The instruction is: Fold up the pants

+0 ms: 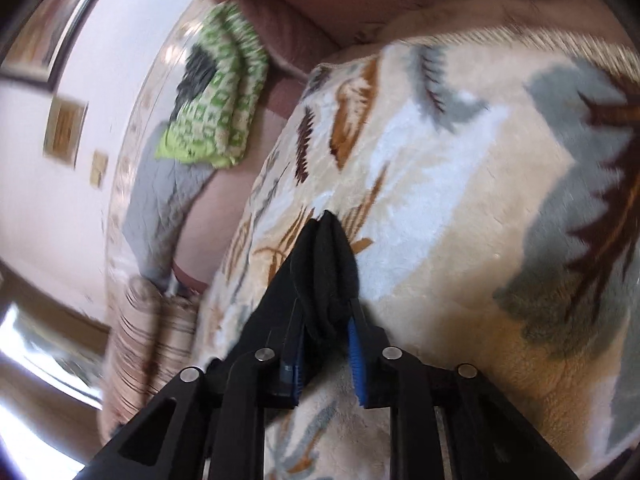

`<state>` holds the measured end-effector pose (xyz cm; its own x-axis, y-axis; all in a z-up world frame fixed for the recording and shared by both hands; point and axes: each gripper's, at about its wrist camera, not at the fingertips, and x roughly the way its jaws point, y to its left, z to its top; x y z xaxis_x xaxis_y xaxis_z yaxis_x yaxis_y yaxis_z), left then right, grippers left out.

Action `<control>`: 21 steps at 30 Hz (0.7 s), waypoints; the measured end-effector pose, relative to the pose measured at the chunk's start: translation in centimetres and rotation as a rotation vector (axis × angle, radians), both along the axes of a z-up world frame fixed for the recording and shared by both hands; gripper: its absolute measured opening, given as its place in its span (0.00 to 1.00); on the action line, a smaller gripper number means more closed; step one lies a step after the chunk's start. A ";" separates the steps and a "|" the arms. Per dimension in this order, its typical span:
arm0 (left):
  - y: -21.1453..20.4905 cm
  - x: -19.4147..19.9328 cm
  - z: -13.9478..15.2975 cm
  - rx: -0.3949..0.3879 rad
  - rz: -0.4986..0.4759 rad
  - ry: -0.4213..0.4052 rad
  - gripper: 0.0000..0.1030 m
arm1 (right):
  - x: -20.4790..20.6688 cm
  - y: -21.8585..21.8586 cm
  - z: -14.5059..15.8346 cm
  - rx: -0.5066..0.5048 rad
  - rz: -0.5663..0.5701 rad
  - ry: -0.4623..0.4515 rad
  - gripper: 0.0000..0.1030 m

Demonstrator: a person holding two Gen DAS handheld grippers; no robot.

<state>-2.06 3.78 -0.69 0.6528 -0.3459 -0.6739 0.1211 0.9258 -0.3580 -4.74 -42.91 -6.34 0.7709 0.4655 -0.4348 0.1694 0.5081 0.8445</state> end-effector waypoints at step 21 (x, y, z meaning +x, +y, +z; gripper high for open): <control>4.4 -0.3 -0.1 0.059 0.232 0.010 0.60 | 2.6 14.0 5.7 -0.172 0.356 -0.182 0.09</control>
<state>-2.33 8.17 -0.83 0.7032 -0.1475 -0.6955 -0.1004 0.9479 -0.3025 -2.15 -28.94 -0.65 0.6465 0.6491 -0.4009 -0.1856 0.6435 0.7426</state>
